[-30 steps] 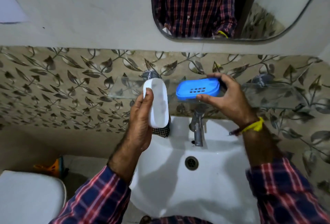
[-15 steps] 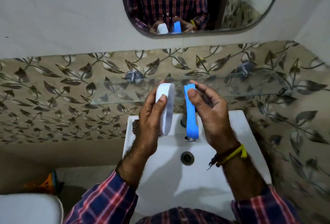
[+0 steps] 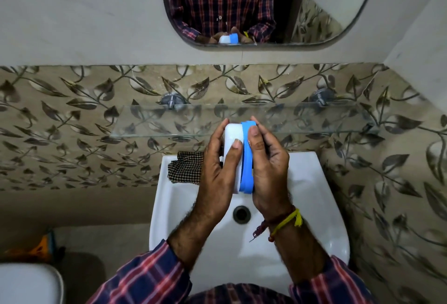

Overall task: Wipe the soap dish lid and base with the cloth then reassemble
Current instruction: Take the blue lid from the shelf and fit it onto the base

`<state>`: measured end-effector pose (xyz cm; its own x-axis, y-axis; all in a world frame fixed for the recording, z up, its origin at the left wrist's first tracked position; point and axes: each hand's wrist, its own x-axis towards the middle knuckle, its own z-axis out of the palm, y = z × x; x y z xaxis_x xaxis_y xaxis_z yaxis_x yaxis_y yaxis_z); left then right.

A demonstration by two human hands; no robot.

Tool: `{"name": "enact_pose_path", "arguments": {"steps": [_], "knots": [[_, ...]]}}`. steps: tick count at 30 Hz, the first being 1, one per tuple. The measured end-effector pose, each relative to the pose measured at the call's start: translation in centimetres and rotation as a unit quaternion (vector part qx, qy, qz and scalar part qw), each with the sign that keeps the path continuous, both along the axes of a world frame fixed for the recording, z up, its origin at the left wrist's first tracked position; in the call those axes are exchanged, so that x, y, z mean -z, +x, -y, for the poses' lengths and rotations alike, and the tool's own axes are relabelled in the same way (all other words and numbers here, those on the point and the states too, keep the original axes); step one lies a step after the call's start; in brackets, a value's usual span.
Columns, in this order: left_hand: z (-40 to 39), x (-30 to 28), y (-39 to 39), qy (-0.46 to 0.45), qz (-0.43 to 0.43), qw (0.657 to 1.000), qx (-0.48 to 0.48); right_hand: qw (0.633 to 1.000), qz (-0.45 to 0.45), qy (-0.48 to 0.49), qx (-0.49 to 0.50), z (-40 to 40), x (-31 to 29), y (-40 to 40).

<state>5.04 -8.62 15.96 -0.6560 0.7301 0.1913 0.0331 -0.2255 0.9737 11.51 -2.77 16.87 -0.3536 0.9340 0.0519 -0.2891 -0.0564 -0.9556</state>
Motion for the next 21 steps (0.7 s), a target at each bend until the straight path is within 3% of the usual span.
{"name": "enact_pose_path", "arguments": {"steps": [9,21], "knots": [[0.43,0.27,0.14,-0.002,0.014,0.999,-0.038,1.000,-0.001,0.004,-0.015,0.54,0.40,-0.34],[0.31,1.02,0.20,-0.050,-0.034,0.997,-0.041,1.000,-0.019,-0.015,-0.012,0.94,0.70,-0.92]]}}
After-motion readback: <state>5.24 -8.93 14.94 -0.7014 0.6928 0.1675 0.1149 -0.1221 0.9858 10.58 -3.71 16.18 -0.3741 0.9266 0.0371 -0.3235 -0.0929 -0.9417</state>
